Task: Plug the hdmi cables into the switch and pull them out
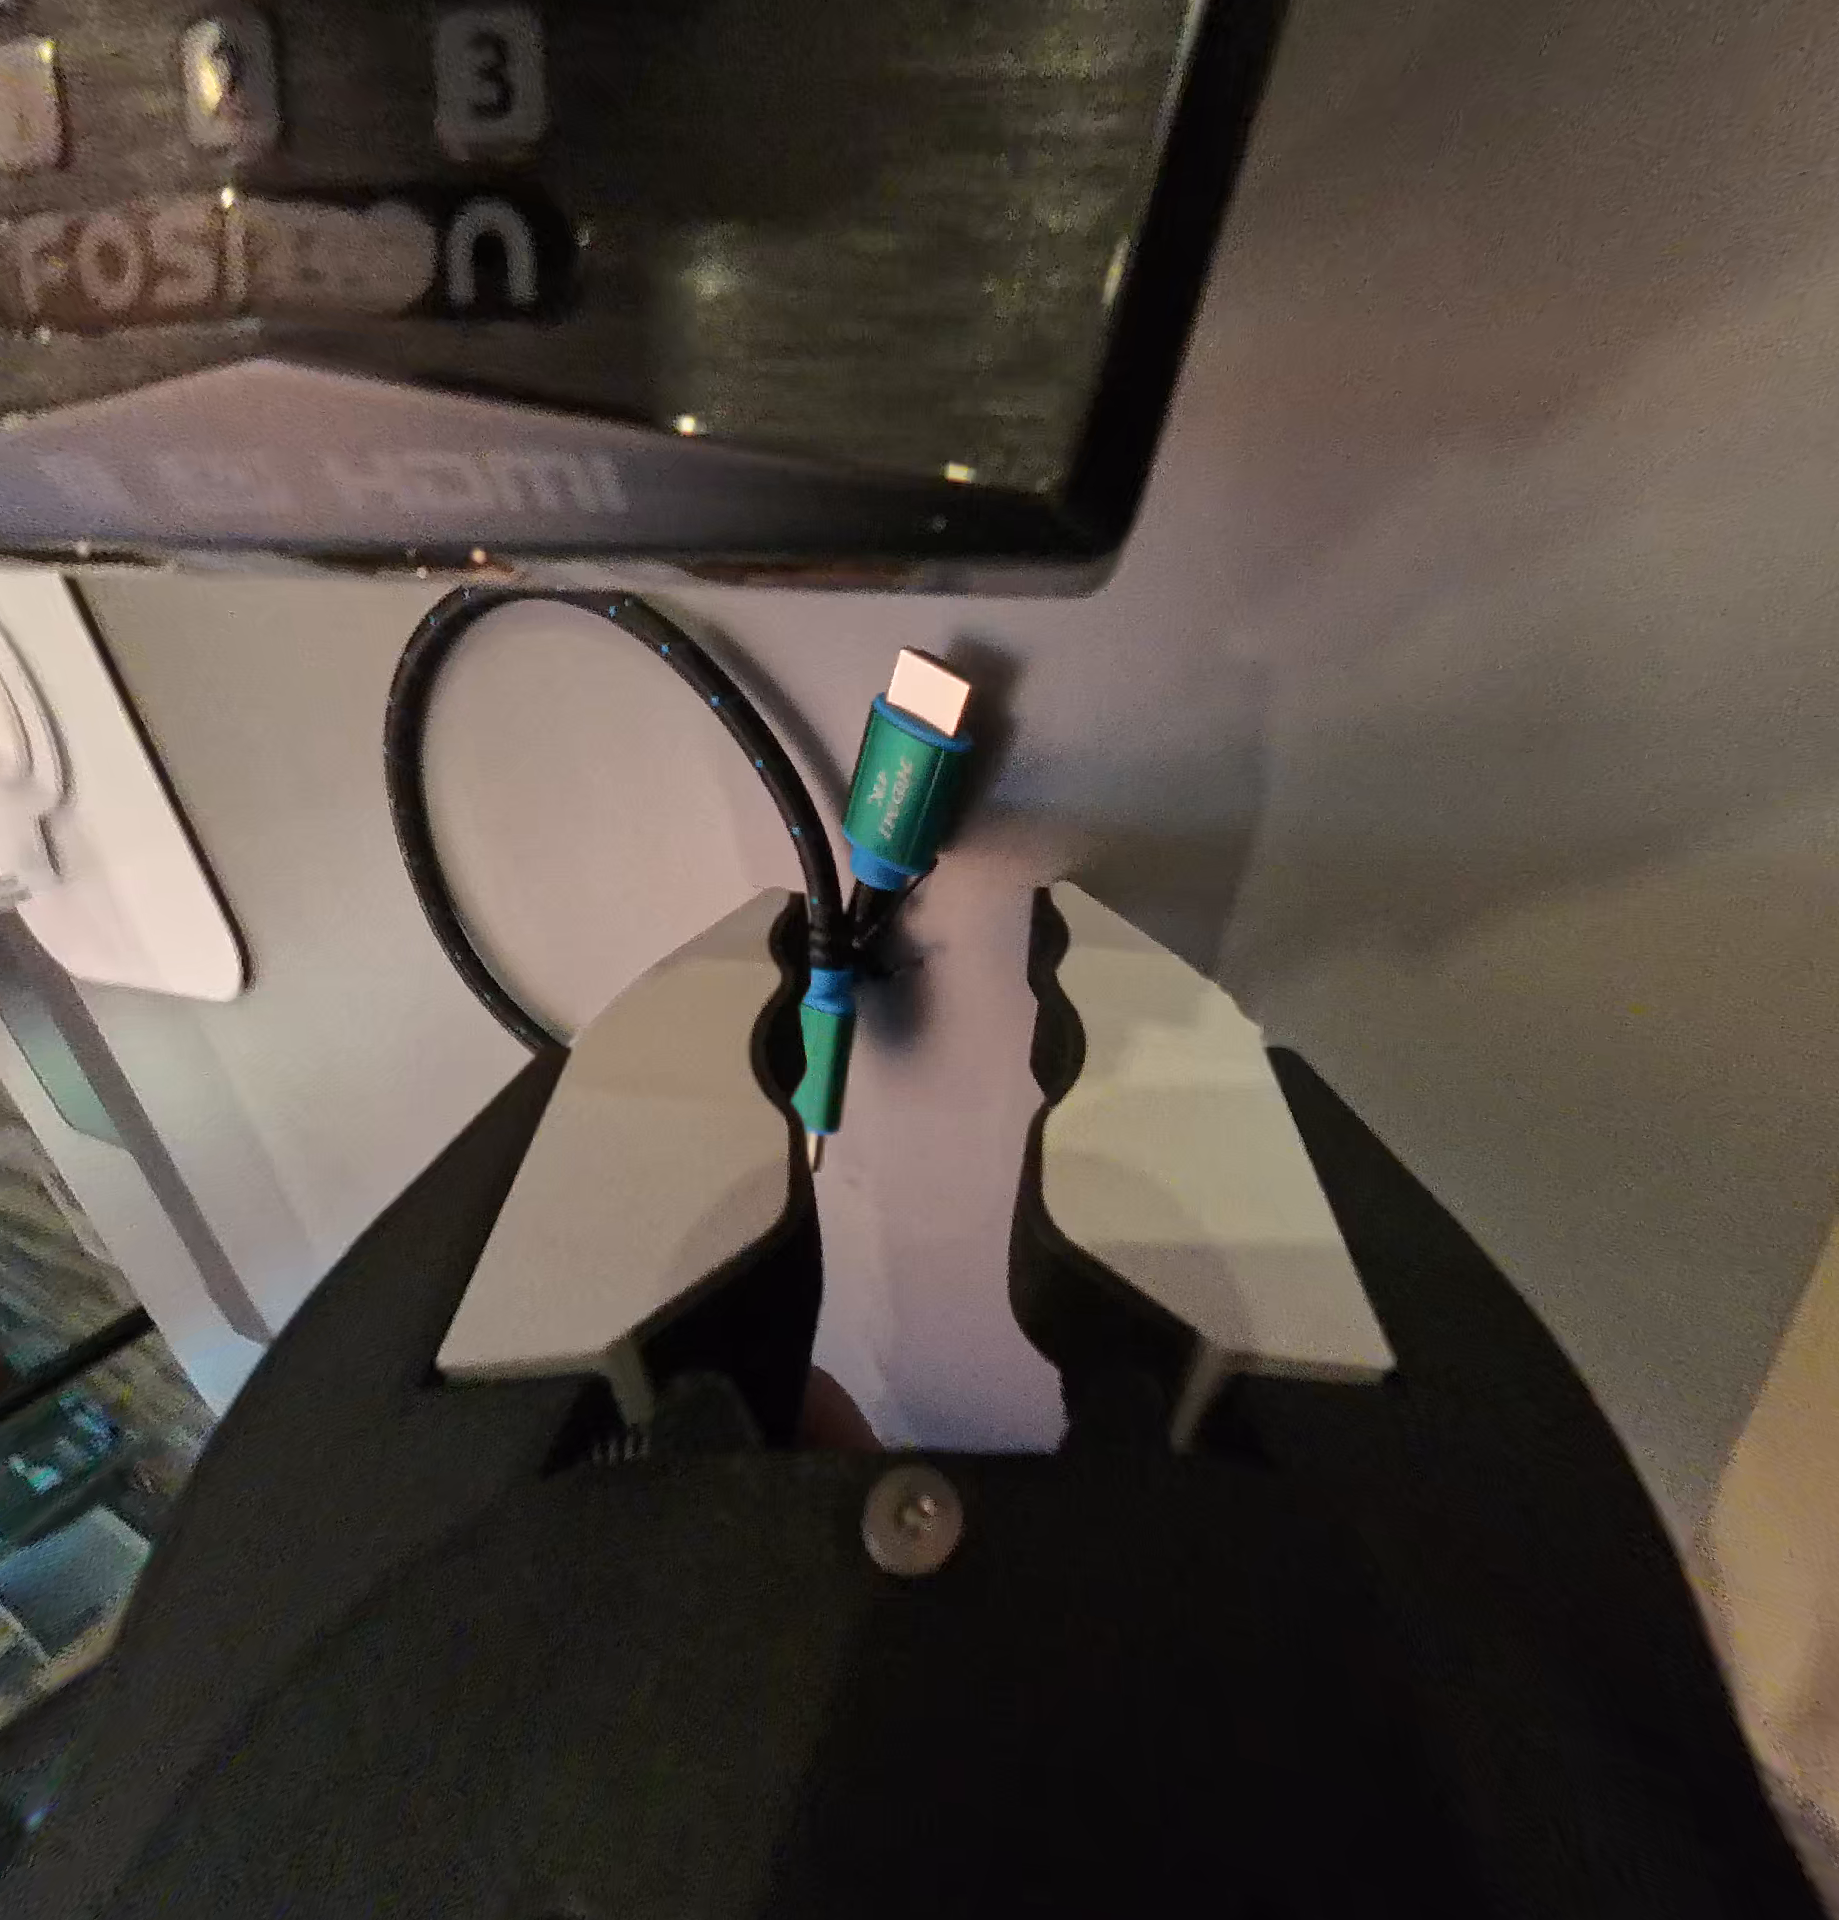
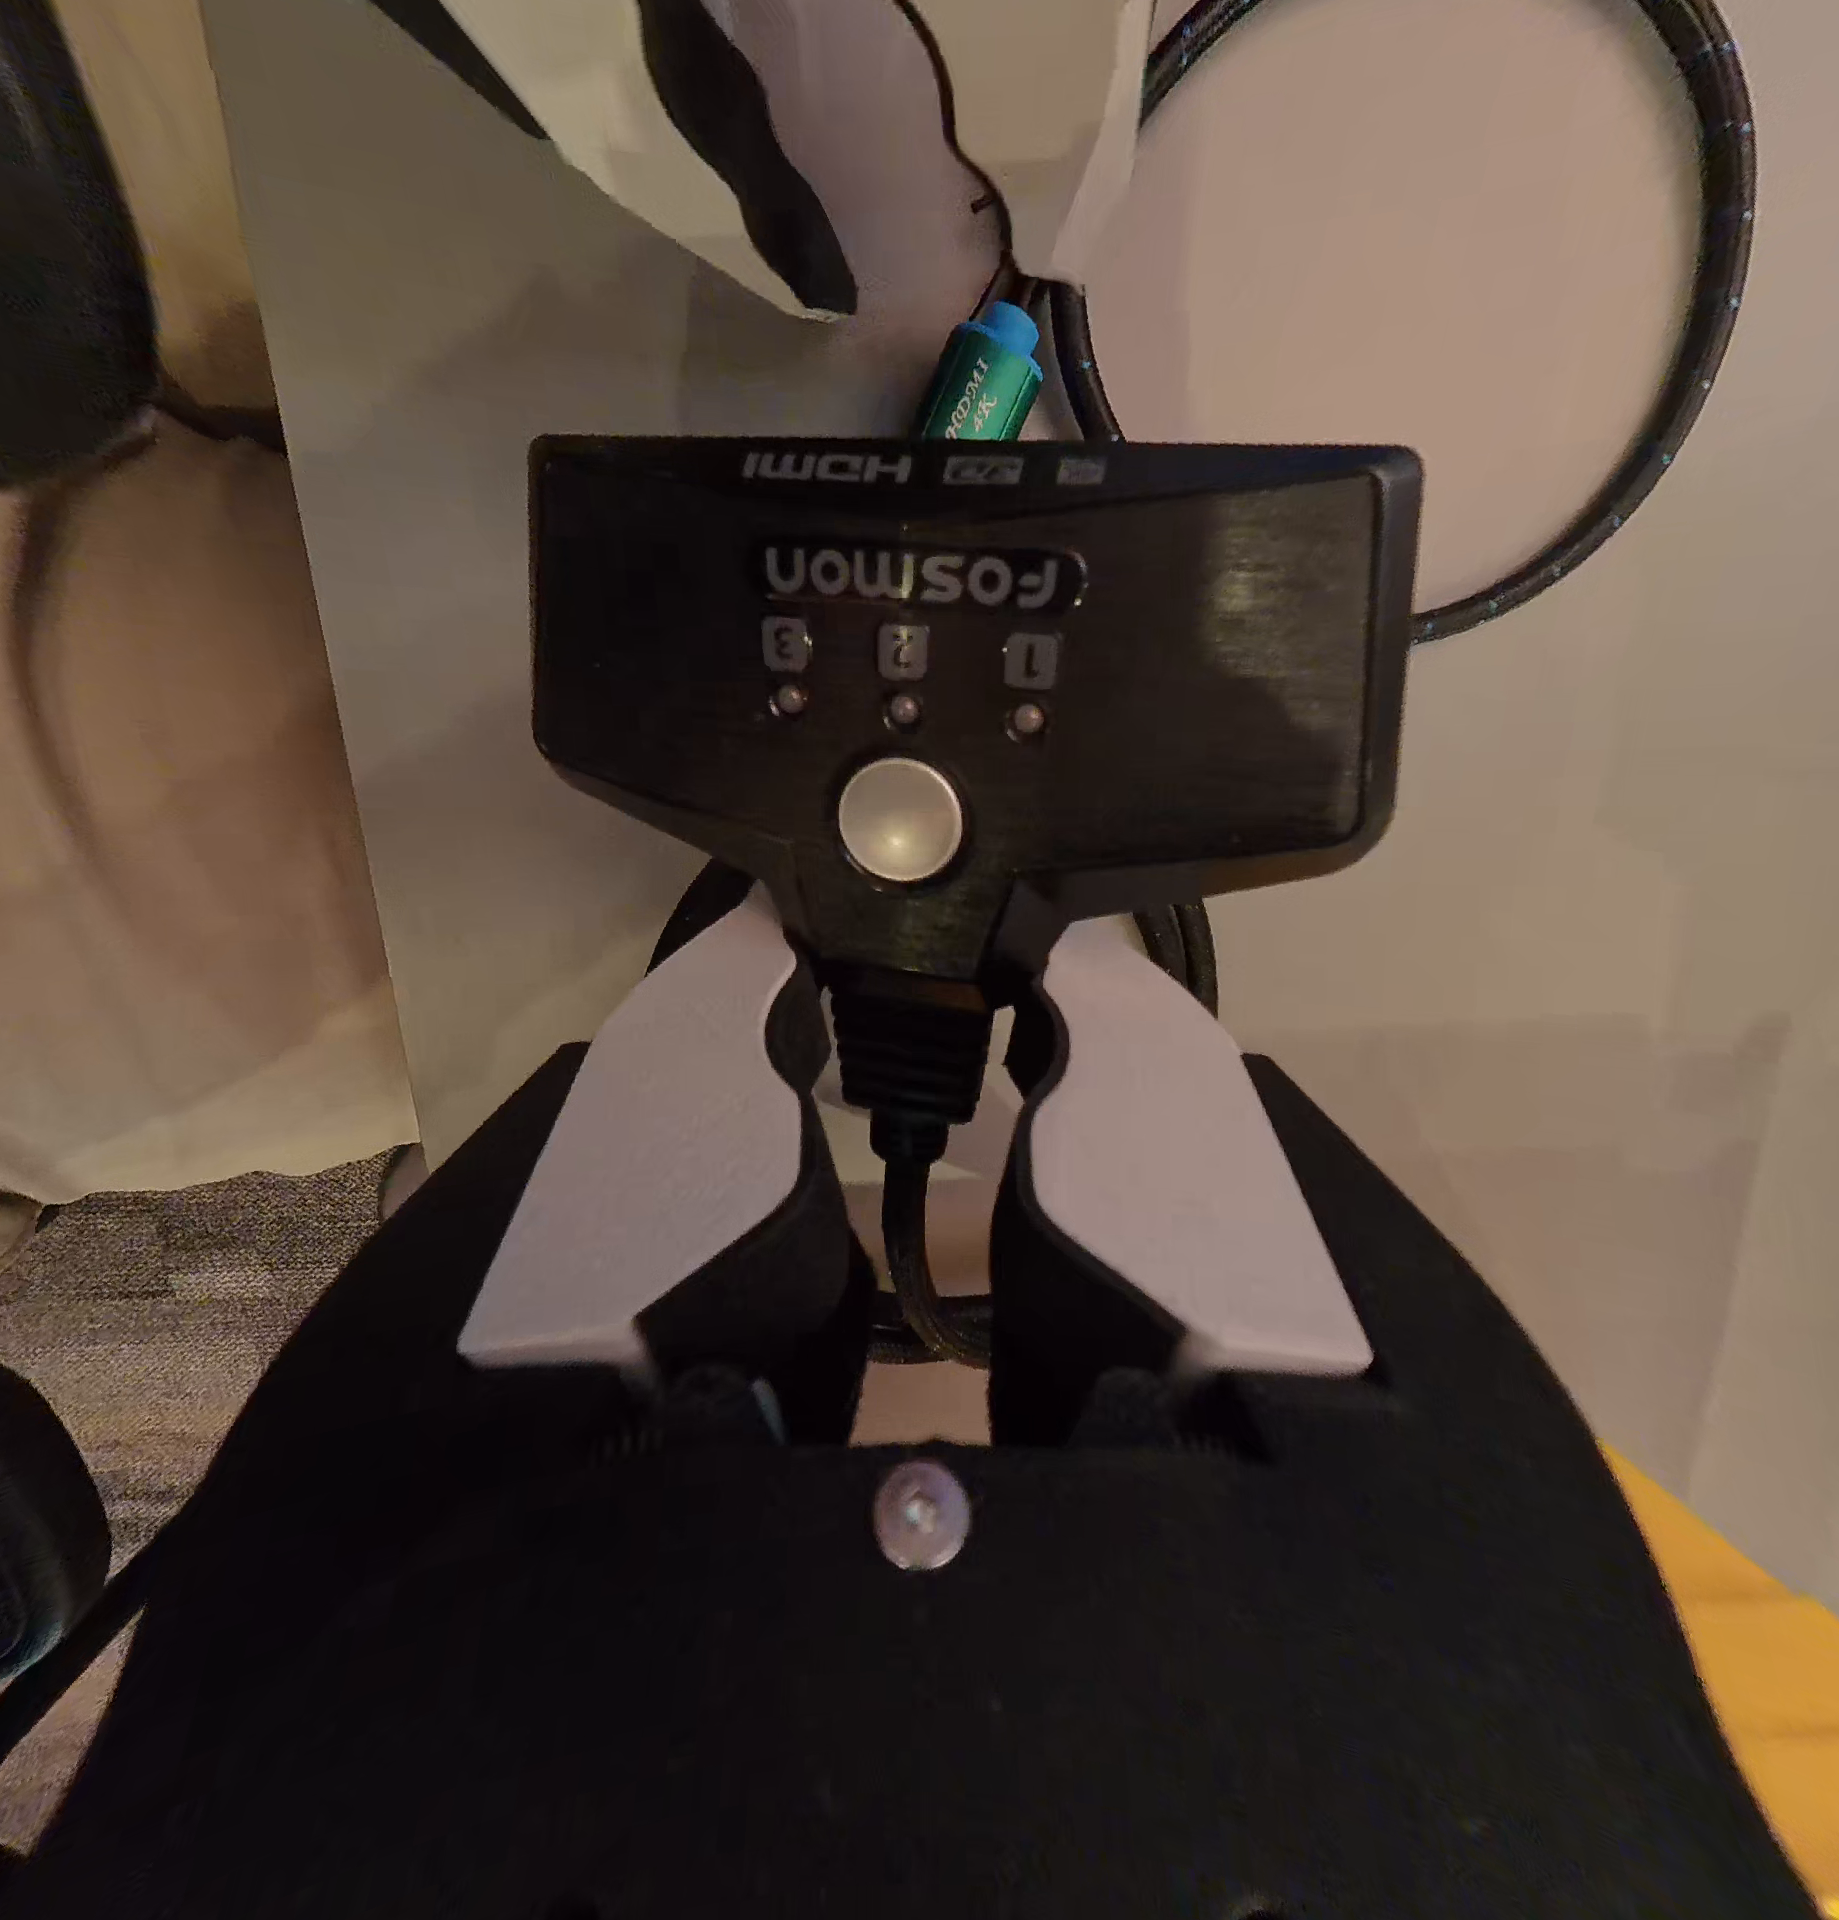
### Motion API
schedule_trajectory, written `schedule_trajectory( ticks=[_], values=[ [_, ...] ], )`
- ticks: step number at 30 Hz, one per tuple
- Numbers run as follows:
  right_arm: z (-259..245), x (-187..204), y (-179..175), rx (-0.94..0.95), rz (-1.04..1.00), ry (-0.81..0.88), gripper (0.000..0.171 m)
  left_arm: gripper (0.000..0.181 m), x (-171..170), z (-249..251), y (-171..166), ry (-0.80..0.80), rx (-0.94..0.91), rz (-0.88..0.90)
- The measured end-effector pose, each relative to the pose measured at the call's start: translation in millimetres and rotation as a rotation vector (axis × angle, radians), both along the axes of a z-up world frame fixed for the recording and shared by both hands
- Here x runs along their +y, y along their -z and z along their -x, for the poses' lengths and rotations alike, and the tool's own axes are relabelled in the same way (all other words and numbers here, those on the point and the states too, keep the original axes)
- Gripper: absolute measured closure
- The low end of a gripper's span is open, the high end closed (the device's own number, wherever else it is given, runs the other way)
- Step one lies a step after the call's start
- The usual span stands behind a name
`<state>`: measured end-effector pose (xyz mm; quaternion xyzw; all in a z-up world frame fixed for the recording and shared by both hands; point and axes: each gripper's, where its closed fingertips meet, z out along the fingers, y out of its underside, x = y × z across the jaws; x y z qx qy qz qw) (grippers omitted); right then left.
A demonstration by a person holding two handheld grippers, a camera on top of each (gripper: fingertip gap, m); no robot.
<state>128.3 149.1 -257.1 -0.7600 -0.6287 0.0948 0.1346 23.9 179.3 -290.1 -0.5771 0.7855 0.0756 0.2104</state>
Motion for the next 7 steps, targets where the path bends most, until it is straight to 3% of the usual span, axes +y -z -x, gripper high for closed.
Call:
schedule_trajectory(
  ticks=[1,7],
  values=[
    [-0.5,-0.1,-0.4,0.004,0.000,0.001,0.140,0.141,3.0,0.3,-0.4,0.027,0.019,0.000],
    [-5.0,0.4,-4.0,0.037,0.005,0.016,0.140,0.143,5.9,-6.9,9.3,0.090,-0.036,0.301]
  ],
)
